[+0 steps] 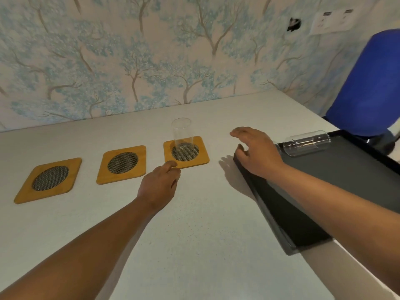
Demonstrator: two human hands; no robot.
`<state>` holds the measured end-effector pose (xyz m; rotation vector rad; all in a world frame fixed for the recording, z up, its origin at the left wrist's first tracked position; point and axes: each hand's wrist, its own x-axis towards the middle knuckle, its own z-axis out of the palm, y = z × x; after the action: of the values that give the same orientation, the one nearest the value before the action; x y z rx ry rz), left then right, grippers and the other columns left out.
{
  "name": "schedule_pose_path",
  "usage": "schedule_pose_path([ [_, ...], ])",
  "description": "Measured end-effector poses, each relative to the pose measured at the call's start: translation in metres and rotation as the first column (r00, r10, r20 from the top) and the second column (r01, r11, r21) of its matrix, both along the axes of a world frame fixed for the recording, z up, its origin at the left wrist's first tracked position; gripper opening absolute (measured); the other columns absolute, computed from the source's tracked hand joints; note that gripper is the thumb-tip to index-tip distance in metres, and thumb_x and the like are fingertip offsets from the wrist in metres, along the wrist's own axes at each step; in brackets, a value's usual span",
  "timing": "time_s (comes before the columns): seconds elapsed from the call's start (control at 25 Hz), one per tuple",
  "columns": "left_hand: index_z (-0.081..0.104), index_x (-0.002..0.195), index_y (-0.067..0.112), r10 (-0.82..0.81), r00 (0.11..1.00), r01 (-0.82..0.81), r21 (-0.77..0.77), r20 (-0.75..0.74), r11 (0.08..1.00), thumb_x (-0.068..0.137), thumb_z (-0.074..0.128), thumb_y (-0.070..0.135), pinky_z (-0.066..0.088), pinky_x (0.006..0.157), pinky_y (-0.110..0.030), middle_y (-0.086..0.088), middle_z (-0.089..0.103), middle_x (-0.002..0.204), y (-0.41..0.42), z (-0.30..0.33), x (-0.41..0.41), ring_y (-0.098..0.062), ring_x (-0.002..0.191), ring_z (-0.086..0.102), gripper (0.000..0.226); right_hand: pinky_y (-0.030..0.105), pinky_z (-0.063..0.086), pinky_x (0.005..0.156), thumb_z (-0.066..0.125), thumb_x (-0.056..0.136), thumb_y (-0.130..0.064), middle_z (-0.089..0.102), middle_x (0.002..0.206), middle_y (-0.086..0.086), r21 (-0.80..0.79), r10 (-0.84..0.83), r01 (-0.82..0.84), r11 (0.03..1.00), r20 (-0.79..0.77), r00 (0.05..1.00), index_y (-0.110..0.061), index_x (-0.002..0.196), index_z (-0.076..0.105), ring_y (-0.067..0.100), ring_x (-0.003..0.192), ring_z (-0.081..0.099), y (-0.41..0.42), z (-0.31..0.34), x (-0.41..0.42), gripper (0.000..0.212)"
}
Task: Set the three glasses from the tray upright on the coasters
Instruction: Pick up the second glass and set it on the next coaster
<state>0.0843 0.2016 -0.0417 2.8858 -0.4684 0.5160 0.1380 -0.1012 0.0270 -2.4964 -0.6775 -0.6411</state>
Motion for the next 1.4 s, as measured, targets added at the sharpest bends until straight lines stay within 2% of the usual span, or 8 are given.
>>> schedule_pose_path([
  [0.24,0.052,0.146,0.023,-0.092,0.926,-0.085,-0.44,-0.366,0.894,0.099,0.051,0.054,0.031,0.101,-0.024,0.004,0.052,0.149,-0.106,0.008,-0.016,-0.014,0.135,0.047,0.056,0.039,0.029,0.115,0.065,0.082,-0.02,0.046,0.156,0.008,-0.362,-0.209,0.133,0.923,-0.177,0.962,-0.013,0.151,0.044,0.028,0.143,0.039,-0.08,0.0,0.012,0.072],
  [0.48,0.043,0.153,0.021,-0.101,0.869,-0.223,-0.565,-0.485,0.795,0.099,0.05,0.055,0.034,0.104,-0.028,-0.002,0.047,0.155,-0.181,0.016,-0.021,-0.021,0.14,0.046,0.064,0.045,0.016,0.121,0.069,0.083,-0.025,0.018,0.169,0.003,-0.576,-0.208,0.023,0.817,-0.258,0.944,-0.02,0.16,0.018,0.025,0.155,0.012,-0.096,-0.014,0.018,0.093],
  [0.68,0.047,0.15,0.021,-0.119,0.893,-0.21,-0.635,-0.434,0.744,0.1,0.056,0.047,0.044,0.109,-0.037,0.0,0.055,0.148,-0.196,0.011,-0.03,-0.02,0.136,0.051,0.057,0.044,0.019,0.12,0.065,0.084,-0.014,0.029,0.165,0.007,-0.563,-0.144,-0.026,0.826,-0.254,0.956,-0.017,0.158,0.025,0.028,0.151,0.024,-0.092,-0.015,0.017,0.085],
  [0.88,0.06,0.141,0.018,-0.067,0.899,-0.27,-0.668,-0.433,0.693,0.097,0.062,0.046,0.039,0.097,-0.021,0.002,0.058,0.144,-0.197,0.003,-0.03,-0.015,0.131,0.054,0.052,0.047,0.034,0.1,0.07,0.079,-0.035,0.052,0.14,0.002,-0.641,-0.149,0.043,0.767,-0.113,0.982,-0.023,0.14,0.047,0.027,0.127,0.046,-0.095,-0.011,0.019,0.066],
  [1.04,0.071,0.126,0.023,-0.1,0.925,-0.205,-0.704,-0.366,0.68,0.097,0.061,0.045,0.051,0.098,-0.032,0.007,0.07,0.127,-0.198,-0.001,-0.032,-0.012,0.118,0.064,0.037,0.043,0.036,0.094,0.073,0.073,-0.037,0.065,0.109,-0.006,-0.607,-0.12,0.034,0.794,-0.102,0.987,-0.027,0.118,0.052,0.021,0.105,0.058,-0.099,-0.01,0.013,0.051],
  [1.16,0.07,0.127,0.023,-0.091,0.925,-0.202,-0.681,-0.368,0.704,0.097,0.061,0.046,0.052,0.097,-0.033,0.008,0.069,0.128,-0.197,0.001,-0.03,-0.011,0.116,0.064,0.039,0.042,0.041,0.095,0.074,0.072,-0.039,0.068,0.106,-0.006,-0.562,-0.112,0.044,0.826,-0.086,0.99,-0.026,0.12,0.053,0.021,0.099,0.062,-0.105,-0.012,0.004,0.054],
  [1.28,0.066,0.132,0.015,-0.179,0.858,-0.35,-0.804,-0.481,0.481,0.097,0.067,0.034,0.05,0.081,-0.011,0.008,0.066,0.125,-0.19,0.008,-0.027,-0.007,0.113,0.062,0.041,0.042,0.05,0.089,0.074,0.072,-0.04,0.07,0.112,-0.002,-0.419,-0.114,0.067,0.905,-0.089,0.99,-0.025,0.125,0.054,0.023,0.099,0.063,-0.106,-0.006,-0.008,0.059],
  [1.4,0.068,0.127,0.014,-0.347,0.787,-0.487,-0.859,-0.51,0.158,0.095,0.07,0.027,0.052,0.096,-0.023,0.002,0.066,0.128,-0.17,0.015,-0.027,-0.013,0.118,0.06,0.034,0.042,0.05,0.092,0.076,0.072,-0.045,0.065,0.13,-0.002,-0.202,-0.105,0.068,0.977,-0.178,0.978,-0.028,0.143,0.046,0.023,0.114,0.061,-0.098,-0.004,-0.018,0.079],
])
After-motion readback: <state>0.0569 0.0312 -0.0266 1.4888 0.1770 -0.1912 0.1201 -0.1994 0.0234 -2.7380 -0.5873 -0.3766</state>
